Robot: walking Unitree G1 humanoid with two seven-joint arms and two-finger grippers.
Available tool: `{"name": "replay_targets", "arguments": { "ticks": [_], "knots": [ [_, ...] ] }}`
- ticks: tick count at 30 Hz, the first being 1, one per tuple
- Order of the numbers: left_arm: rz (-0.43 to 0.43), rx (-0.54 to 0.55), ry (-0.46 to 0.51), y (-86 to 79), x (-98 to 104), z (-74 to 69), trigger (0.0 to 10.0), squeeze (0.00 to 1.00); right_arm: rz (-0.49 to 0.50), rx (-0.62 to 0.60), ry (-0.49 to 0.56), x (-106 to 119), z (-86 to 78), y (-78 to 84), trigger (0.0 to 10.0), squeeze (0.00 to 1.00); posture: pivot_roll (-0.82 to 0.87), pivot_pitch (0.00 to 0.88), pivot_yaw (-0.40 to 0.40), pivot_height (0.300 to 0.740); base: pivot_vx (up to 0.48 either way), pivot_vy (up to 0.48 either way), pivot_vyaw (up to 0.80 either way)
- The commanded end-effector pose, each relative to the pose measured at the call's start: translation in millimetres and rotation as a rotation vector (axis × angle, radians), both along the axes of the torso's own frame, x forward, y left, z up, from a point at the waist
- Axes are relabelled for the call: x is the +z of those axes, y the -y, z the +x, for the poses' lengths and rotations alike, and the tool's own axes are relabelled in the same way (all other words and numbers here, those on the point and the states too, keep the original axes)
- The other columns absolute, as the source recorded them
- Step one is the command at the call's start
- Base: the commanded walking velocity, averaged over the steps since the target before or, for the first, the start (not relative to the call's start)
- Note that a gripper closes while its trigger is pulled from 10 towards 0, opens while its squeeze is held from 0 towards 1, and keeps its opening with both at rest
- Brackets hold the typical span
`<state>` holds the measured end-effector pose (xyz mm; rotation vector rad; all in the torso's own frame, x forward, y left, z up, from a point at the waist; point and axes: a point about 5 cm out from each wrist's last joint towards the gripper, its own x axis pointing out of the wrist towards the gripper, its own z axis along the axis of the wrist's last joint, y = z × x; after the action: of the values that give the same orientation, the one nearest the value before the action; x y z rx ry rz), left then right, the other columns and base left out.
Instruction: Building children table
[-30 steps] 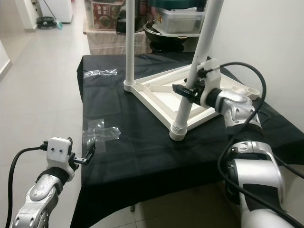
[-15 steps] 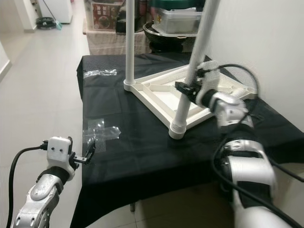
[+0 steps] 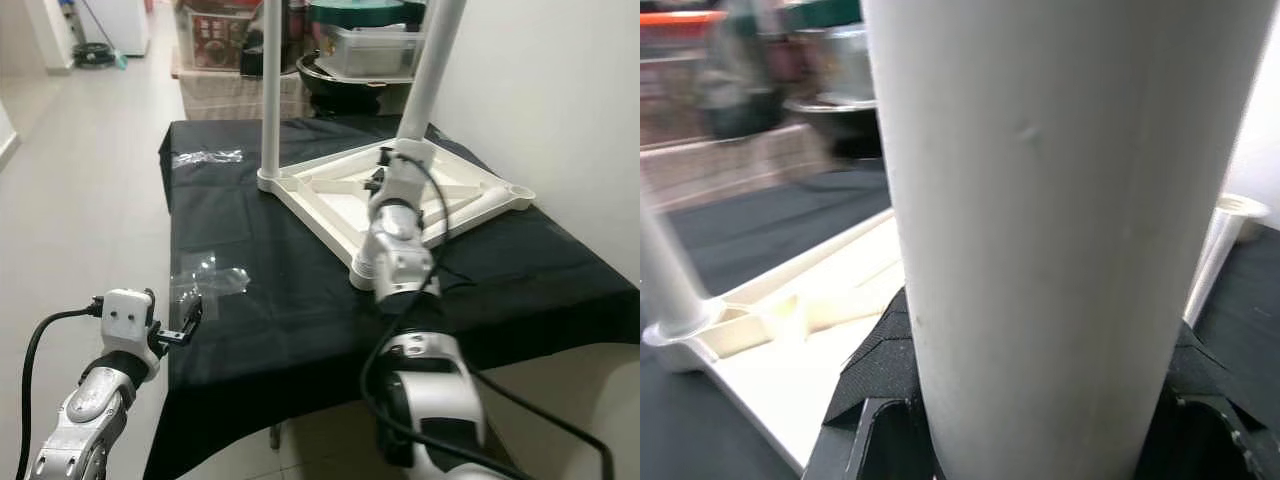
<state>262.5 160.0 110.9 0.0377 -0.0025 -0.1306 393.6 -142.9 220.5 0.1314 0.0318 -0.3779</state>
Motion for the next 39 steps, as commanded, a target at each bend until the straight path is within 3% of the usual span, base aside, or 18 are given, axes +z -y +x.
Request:
{"name": "replay_targets", "arguments": {
  "ticks": [1, 7, 9, 15, 16, 17, 18, 23, 32, 33, 34, 35, 36, 37, 39],
  "knots": [
    [0.012, 0.002, -0.015, 1.1, -4.7, -0.6, 10.0, 0.00, 0.058, 0.005, -0.117, -24.9, -3.3, -10.9, 0.0, 0.00, 0.05, 0.000, -0.107, 0.740, 0.000, 0.000, 0.00],
    [0.008, 0.012, -0.017, 0.5, -5.6, -1.3, 10.0, 0.00, 0.090, -0.009, -0.125, -17.7, -5.2, -27.6, 0.0, 0.00, 0.06, 0.000, -0.116, 0.740, 0.000, 0.000, 0.00],
    [0.008, 0.014, -0.018, 0.0, -5.7, -1.4, 10.0, 0.00, 0.110, 0.023, -0.136, -18.0, -4.0, -31.2, 9.8, 0.00, 0.06, 0.000, -0.116, 0.740, 0.000, 0.000, 0.00],
    [0.010, 0.013, -0.020, -0.5, -5.9, -1.5, 10.0, 0.00, 0.122, 0.034, -0.106, -12.8, -4.7, -28.2, 10.0, 0.02, 0.05, 0.000, -0.109, 0.740, 0.000, 0.000, 0.00],
    [0.011, 0.012, -0.021, -0.4, -6.0, -1.3, 10.0, 0.00, 0.139, 0.022, -0.095, -10.5, -5.7, -25.0, 10.0, 0.63, 0.05, 0.000, -0.106, 0.740, 0.000, 0.000, 0.00],
    [0.011, 0.012, -0.021, -0.4, -6.0, -1.3, 10.0, 0.00, 0.139, 0.022, -0.095, -10.5, -5.7, -25.0, 10.0, 0.63, 0.05, 0.000, -0.106, 0.740, 0.000, 0.000, 0.00],
    [0.011, 0.009, -0.021, 0.3, -6.1, -1.0, 10.0, 0.00, 0.150, 0.012, -0.069, -5.7, -6.8, -20.7, 10.0, 1.00, 0.05, 0.000, -0.103, 0.740, 0.000, 0.000, 0.00],
    [0.010, -0.001, -0.021, 2.8, -6.1, -0.1, 10.0, 0.00, 0.150, 0.021, 0.033, 25.1, -11.4, -4.4, 10.0, 1.00, 0.04, 0.000, -0.095, 0.740, 0.000, 0.000, 0.00],
    [0.011, -0.006, -0.023, 3.0, -6.6, -0.1, 10.0, 0.00, 0.112, 0.046, 0.105, 49.1, -15.9, 12.2, 10.0, 1.00, 0.03, 0.000, -0.089, 0.740, 0.000, 0.000, 0.00],
    [0.011, -0.007, -0.024, 3.0, -6.9, 0.0, 10.0, 0.00, 0.072, 0.124, 0.112, 52.5, -13.8, 14.7, 10.0, 1.00, 0.03, 0.000, -0.088, 0.740, 0.000, 0.000, 0.00],
    [0.011, -0.007, -0.024, 3.0, -6.9, 0.0, 10.0, 0.00, 0.072, 0.124, 0.112, 52.5, -13.8, 14.7, 10.0, 1.00, 0.03, 0.000, -0.088, 0.740, 0.000, 0.000, 0.00],
    [0.011, -0.010, -0.025, 3.1, -7.2, 0.0, 10.0, 0.00, 0.035, 0.240, 0.125, 54.6, -10.1, 16.8, 10.0, 0.00, 0.03, 0.000, -0.088, 0.740, 0.000, 0.000, 0.00],
    [0.011, -0.011, -0.025, 3.3, -7.2, 0.1, 10.0, 0.00, 0.013, 0.321, 0.130, 55.6, -8.6, 18.4, 10.0, 0.00, 0.03, 0.000, -0.089, 0.740, 0.000, 0.000, 0.00],
    [0.011, -0.011, -0.025, 3.3, -7.2, 0.1, 10.0, 0.00, 0.013, 0.321, 0.130, 55.6, -8.6, 18.4, 10.0, 0.00, 0.03, 0.000, -0.089, 0.740, 0.000, 0.000, 0.00],
    [0.012, -0.013, -0.024, 2.8, -7.6, 0.2, 10.0, 0.00, -0.050, 0.563, 0.144, 54.1, -5.3, 25.3, 10.0, 0.00, 0.03, 0.000, -0.091, 0.740, 0.000, 0.000, 0.00]
  ]
}}
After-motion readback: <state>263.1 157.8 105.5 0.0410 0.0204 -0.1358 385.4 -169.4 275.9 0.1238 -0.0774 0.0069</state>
